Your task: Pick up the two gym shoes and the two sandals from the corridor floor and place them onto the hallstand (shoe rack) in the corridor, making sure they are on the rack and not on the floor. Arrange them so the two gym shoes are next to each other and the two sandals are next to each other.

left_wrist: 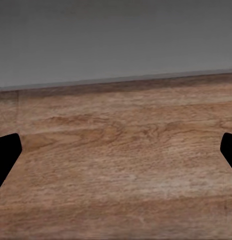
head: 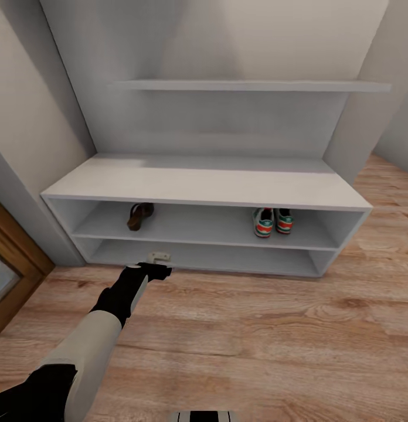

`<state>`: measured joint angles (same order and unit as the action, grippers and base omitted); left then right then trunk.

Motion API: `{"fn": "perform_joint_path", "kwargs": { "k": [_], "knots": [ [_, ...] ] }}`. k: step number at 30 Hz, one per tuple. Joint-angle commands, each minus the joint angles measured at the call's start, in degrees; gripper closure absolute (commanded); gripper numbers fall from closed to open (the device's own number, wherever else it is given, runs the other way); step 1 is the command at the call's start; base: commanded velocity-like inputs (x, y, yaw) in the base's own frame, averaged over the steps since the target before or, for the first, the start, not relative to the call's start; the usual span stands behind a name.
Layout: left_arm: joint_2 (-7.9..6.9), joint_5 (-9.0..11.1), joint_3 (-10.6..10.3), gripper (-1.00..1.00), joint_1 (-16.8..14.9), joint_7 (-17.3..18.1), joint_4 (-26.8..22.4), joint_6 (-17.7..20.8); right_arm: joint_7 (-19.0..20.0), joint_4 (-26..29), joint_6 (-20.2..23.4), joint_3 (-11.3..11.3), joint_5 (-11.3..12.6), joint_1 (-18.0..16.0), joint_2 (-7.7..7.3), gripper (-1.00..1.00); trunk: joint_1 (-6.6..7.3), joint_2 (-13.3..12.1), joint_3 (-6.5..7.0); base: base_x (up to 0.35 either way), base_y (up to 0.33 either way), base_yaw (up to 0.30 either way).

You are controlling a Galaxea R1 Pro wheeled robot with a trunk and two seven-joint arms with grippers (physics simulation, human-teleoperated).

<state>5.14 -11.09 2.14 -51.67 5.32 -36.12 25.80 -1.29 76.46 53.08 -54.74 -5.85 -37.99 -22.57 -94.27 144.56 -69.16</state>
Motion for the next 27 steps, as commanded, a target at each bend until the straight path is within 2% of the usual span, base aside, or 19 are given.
{"fn": "perform_joint_path", "kwargs": {
  "k": [1, 27],
  "knots": [
    [0.04, -0.6, 0.23, -1.0, -0.01, 0.48, 0.0, 0.19, 0.14, 0.09, 0.35, -0.01, -0.3, -0.06, -0.01, 1.0, 0.02, 0.02, -0.05, -0.103, 0.345, 0.0],
    [0.04, -0.6, 0.23, -1.0, -0.01, 0.48, 0.08, 0.13, 0.06, 0.09, 0.36, 0.01, -0.3, -0.06, -0.01, 1.0, 0.02, 0.02, -0.05, -0.099, 0.345, 0.0]
  ]
}}
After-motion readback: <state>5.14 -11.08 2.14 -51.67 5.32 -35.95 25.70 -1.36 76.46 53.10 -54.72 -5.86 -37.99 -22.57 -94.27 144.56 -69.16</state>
